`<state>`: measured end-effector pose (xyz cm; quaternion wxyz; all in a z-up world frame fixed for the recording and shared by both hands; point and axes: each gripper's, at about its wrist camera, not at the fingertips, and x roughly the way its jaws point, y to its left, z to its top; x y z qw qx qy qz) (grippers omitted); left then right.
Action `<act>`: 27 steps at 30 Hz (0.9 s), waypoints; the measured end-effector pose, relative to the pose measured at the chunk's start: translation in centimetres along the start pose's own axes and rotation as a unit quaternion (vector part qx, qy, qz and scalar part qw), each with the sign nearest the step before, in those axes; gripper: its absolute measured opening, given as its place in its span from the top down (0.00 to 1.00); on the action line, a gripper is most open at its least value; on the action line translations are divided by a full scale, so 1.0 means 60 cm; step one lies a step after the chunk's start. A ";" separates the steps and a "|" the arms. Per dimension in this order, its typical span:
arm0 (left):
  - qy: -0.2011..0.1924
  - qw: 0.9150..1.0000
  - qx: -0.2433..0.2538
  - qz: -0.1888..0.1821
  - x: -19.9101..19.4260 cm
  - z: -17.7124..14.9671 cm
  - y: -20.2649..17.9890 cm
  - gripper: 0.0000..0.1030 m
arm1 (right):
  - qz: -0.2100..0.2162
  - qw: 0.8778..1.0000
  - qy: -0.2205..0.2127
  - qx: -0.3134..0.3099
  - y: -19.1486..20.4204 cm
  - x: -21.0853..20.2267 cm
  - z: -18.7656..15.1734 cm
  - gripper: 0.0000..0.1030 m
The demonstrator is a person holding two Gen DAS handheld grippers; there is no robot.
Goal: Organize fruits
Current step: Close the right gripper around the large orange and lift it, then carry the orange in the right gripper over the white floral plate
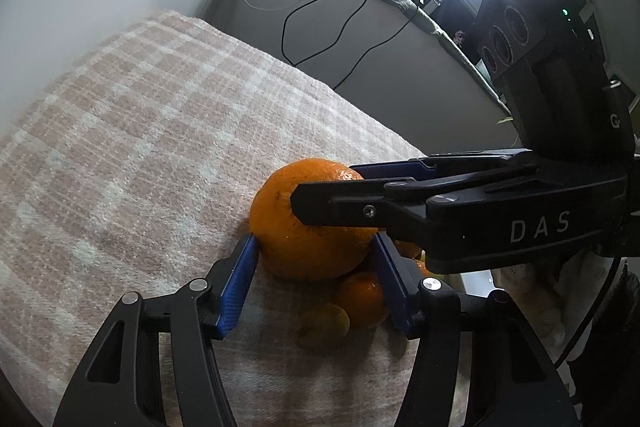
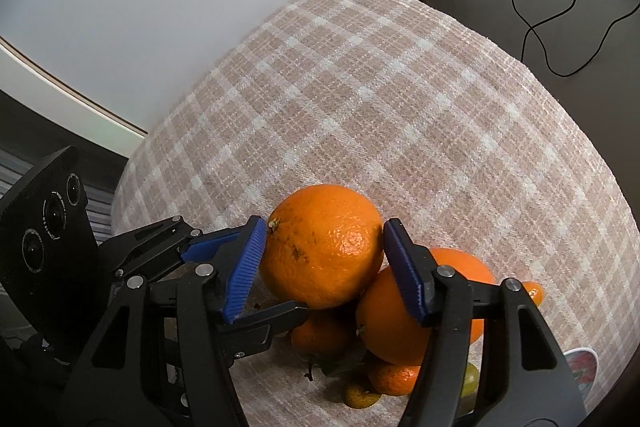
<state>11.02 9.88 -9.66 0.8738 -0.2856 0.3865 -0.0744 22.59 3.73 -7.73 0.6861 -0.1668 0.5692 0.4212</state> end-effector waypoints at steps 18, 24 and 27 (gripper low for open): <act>-0.023 1.000 0.018 0.011 -0.034 0.005 -0.026 0.44 | 0.005 1.000 -0.028 -0.008 0.018 -0.036 -0.003 0.39; -0.027 0.999 0.034 0.007 -0.043 0.002 -0.059 0.44 | -0.002 0.999 -0.045 -0.007 0.020 -0.072 -0.024 0.39; -0.029 0.998 0.048 0.006 -0.047 -0.001 -0.083 0.44 | -0.002 0.999 -0.054 -0.002 0.014 -0.090 -0.038 0.39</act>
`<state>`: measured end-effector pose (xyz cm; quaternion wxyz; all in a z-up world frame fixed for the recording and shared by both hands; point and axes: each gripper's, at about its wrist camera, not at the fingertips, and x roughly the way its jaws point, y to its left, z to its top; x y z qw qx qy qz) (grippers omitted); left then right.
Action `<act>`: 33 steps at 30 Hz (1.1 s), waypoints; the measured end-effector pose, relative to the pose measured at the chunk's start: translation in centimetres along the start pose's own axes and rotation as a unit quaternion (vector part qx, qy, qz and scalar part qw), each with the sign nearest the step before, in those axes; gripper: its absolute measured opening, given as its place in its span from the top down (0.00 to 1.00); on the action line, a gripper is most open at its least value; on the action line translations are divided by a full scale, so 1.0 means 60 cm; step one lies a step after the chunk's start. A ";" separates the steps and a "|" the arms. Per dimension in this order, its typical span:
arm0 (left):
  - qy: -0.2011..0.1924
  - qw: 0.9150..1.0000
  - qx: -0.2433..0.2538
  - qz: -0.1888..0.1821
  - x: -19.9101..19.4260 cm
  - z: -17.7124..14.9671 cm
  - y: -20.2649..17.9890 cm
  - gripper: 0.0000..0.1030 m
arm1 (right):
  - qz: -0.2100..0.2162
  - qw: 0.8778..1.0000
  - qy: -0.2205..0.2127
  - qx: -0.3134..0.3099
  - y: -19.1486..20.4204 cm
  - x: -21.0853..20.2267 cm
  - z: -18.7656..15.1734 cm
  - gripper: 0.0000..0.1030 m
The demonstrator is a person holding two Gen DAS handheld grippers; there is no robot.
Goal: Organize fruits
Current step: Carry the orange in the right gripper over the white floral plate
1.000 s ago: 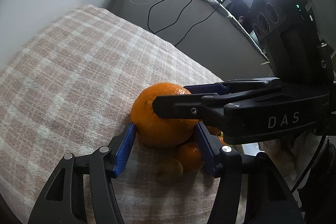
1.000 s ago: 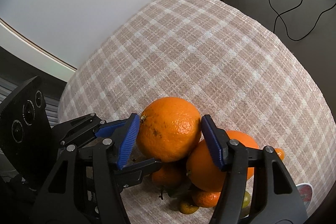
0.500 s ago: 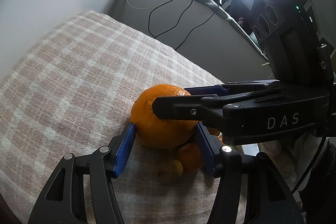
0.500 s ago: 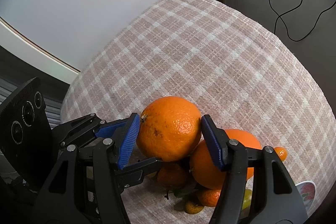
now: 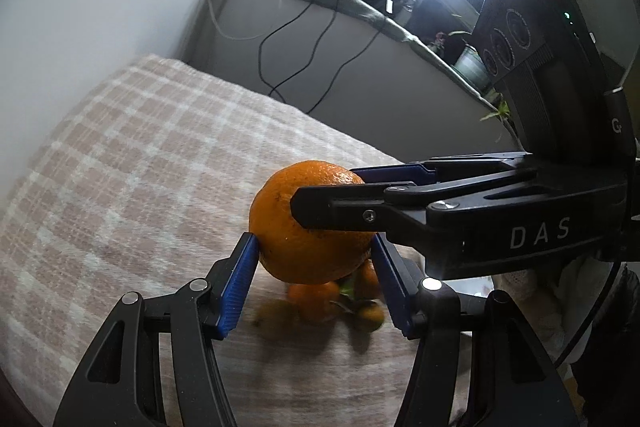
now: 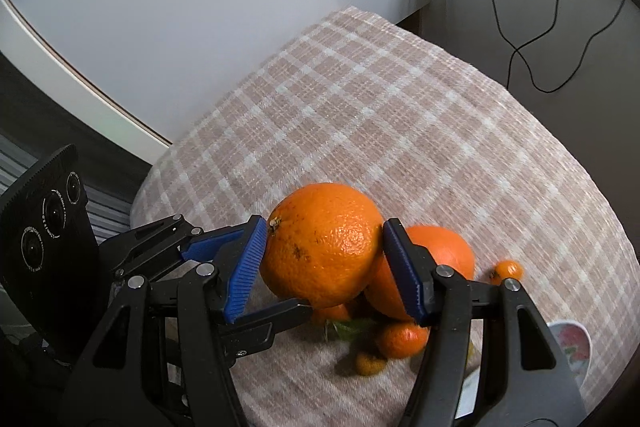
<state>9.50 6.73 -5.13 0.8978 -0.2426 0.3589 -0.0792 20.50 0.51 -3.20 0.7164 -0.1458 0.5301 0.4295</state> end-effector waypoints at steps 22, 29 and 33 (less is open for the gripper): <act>0.010 0.996 0.089 -0.022 0.032 0.005 -0.156 0.44 | -0.005 0.995 -0.075 0.063 -0.102 -0.142 -0.082 0.39; 0.033 0.992 0.114 -0.043 0.072 -0.011 -0.208 0.44 | -0.014 0.991 -0.086 0.101 -0.158 -0.170 -0.128 0.39; 0.048 0.989 0.127 -0.052 0.097 -0.028 -0.237 0.44 | -0.016 0.988 -0.090 0.128 -0.195 -0.179 -0.154 0.39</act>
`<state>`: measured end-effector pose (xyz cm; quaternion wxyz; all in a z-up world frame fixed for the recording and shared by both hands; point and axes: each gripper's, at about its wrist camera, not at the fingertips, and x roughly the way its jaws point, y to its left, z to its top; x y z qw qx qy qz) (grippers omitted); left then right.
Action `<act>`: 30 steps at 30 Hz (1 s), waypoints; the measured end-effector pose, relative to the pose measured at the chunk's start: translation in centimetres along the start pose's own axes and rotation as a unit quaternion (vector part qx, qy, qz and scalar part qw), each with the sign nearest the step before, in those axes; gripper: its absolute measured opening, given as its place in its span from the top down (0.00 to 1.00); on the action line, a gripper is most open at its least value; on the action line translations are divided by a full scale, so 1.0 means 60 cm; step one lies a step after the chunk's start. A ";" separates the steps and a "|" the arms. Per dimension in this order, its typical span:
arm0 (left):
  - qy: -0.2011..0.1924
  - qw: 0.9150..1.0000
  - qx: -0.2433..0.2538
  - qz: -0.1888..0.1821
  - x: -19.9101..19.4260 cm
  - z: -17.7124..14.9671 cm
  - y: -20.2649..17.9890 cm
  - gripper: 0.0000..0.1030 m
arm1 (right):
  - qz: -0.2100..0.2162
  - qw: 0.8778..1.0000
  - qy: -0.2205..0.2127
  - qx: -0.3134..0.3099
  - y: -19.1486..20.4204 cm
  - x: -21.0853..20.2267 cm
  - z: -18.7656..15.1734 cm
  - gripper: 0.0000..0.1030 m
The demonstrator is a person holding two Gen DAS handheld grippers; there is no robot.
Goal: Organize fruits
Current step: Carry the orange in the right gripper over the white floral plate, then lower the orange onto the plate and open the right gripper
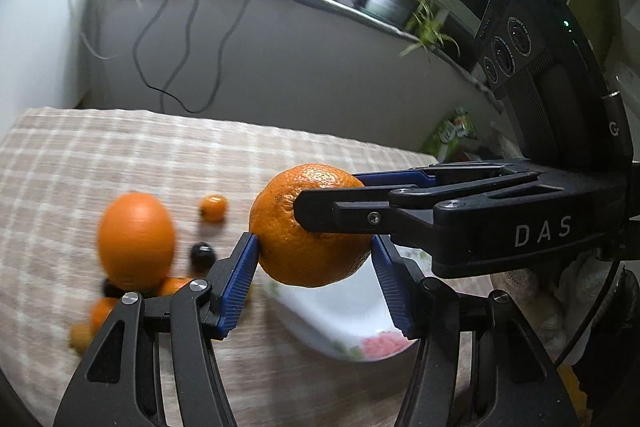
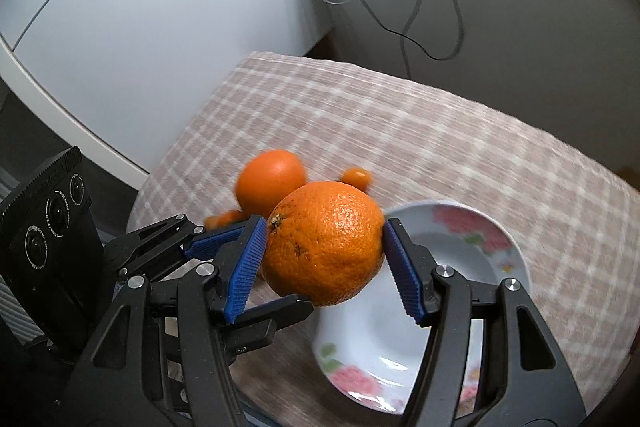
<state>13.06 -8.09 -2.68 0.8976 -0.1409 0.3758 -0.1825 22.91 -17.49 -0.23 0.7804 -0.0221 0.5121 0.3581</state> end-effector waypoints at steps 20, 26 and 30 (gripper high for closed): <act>0.049 0.997 0.062 0.010 0.109 -0.018 -0.073 0.44 | 0.006 0.998 -0.027 0.058 -0.138 -0.001 -0.053 0.39; 0.050 0.995 0.084 0.018 0.119 -0.025 -0.089 0.44 | 0.003 0.998 -0.030 0.058 -0.149 -0.004 -0.063 0.39; 0.053 0.993 0.099 0.023 0.123 -0.025 -0.095 0.43 | -0.008 0.998 -0.025 0.051 -0.144 -0.003 -0.064 0.37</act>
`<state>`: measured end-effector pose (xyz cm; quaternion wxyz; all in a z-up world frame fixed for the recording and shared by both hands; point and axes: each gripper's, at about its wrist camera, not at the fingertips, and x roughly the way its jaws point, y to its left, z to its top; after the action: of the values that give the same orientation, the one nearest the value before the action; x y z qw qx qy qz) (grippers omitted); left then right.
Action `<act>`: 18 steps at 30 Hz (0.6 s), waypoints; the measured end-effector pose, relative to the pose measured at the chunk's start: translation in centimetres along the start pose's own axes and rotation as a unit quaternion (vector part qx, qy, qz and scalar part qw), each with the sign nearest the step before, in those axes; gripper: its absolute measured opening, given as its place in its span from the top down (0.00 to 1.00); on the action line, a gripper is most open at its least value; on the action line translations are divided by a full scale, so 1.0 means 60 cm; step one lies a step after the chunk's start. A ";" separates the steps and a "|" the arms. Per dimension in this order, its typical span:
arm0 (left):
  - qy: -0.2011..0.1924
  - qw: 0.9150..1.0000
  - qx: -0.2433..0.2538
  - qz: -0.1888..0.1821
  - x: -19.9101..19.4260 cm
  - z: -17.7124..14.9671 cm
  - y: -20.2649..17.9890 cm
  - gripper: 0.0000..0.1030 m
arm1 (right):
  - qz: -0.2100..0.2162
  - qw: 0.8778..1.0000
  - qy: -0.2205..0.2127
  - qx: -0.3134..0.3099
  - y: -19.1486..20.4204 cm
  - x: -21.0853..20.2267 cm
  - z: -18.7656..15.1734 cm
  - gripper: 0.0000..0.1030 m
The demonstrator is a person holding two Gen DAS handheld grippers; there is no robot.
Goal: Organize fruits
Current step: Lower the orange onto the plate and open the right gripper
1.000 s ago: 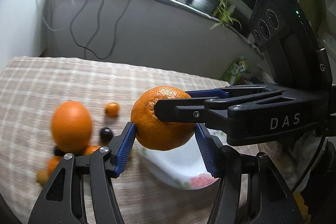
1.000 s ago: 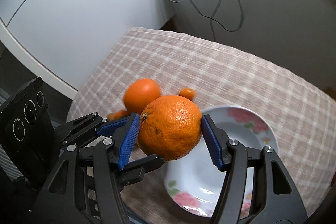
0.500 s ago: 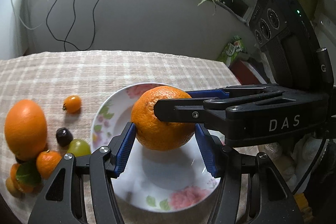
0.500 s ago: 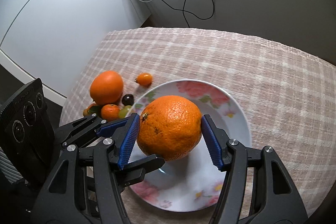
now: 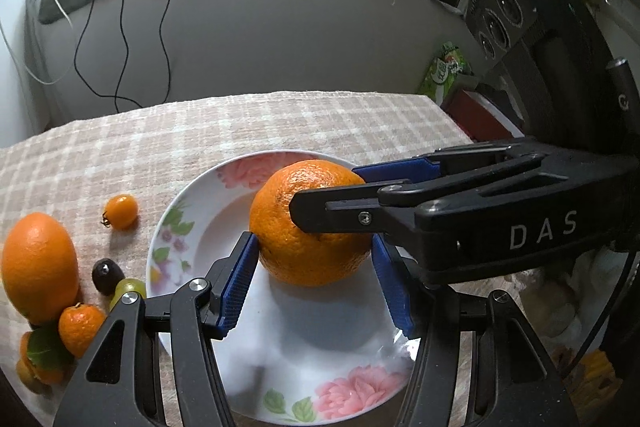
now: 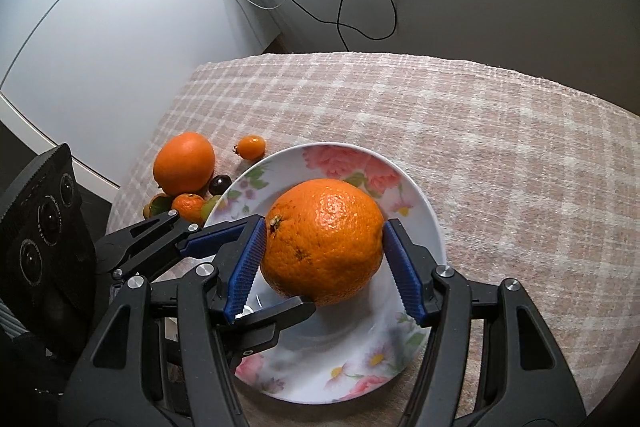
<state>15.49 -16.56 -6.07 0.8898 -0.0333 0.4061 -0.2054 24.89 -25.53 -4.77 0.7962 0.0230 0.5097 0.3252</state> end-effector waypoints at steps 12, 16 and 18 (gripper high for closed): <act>-0.002 1.000 0.000 -0.010 -0.017 -0.005 -0.001 0.42 | -0.048 0.999 -0.018 0.001 0.005 -0.023 -0.007 0.20; -0.008 1.000 -0.010 -0.012 -0.034 -0.012 0.012 0.42 | -0.059 0.997 -0.042 0.000 0.014 -0.044 -0.010 0.20; -0.011 1.000 -0.011 -0.011 -0.044 -0.017 0.018 0.42 | -0.060 0.997 -0.053 0.002 0.019 -0.053 -0.011 0.20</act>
<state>13.55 -14.41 -5.11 0.8915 -0.0497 0.3982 -0.2103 22.94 -26.54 -2.12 0.8402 0.0110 0.4678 0.2741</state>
